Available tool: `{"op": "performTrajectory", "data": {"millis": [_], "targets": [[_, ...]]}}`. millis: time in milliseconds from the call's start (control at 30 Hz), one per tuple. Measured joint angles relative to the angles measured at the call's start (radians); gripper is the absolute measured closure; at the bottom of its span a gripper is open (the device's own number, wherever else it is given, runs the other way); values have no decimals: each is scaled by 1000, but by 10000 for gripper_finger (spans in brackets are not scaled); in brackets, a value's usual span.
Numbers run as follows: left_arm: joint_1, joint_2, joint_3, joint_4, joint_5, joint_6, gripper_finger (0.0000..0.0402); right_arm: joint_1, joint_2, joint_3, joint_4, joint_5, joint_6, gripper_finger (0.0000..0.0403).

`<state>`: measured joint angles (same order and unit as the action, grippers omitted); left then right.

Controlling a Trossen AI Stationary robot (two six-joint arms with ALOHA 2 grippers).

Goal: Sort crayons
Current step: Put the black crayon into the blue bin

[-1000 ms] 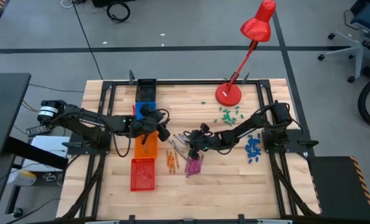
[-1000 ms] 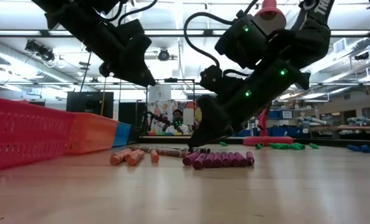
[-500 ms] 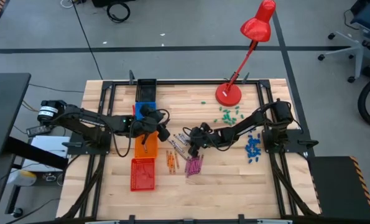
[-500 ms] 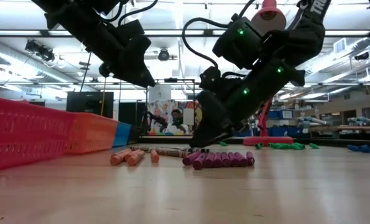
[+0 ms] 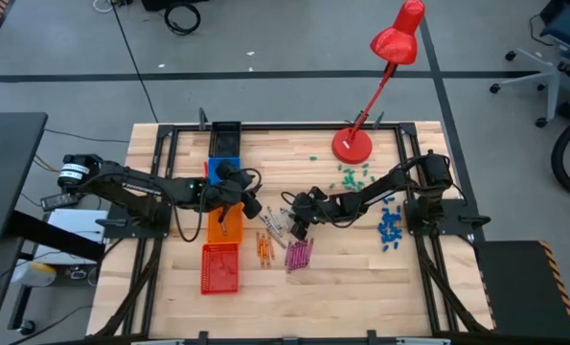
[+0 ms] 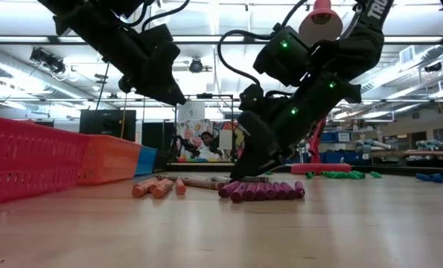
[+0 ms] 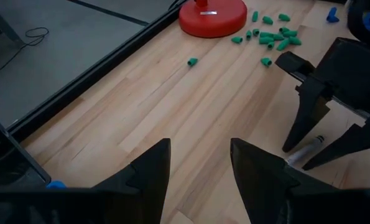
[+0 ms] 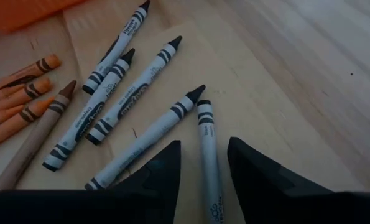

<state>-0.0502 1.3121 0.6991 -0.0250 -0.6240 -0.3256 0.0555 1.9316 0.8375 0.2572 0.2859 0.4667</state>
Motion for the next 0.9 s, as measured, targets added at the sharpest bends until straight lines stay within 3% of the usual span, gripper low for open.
{"op": "performTrajectory", "data": {"millis": [367, 700, 900], "targets": [[0, 0, 0, -4, 1, -1, 221, -1, -1, -2, -14, -8, 5, 376], [-3, 0, -13, 25, 0, 36, 221, 3, -35, -6, -9, 16, -40, 366], [-20, 3, -188, 438, 30, 144, 221, 26, -122, -10, -28, 116, -120, 366]]}}
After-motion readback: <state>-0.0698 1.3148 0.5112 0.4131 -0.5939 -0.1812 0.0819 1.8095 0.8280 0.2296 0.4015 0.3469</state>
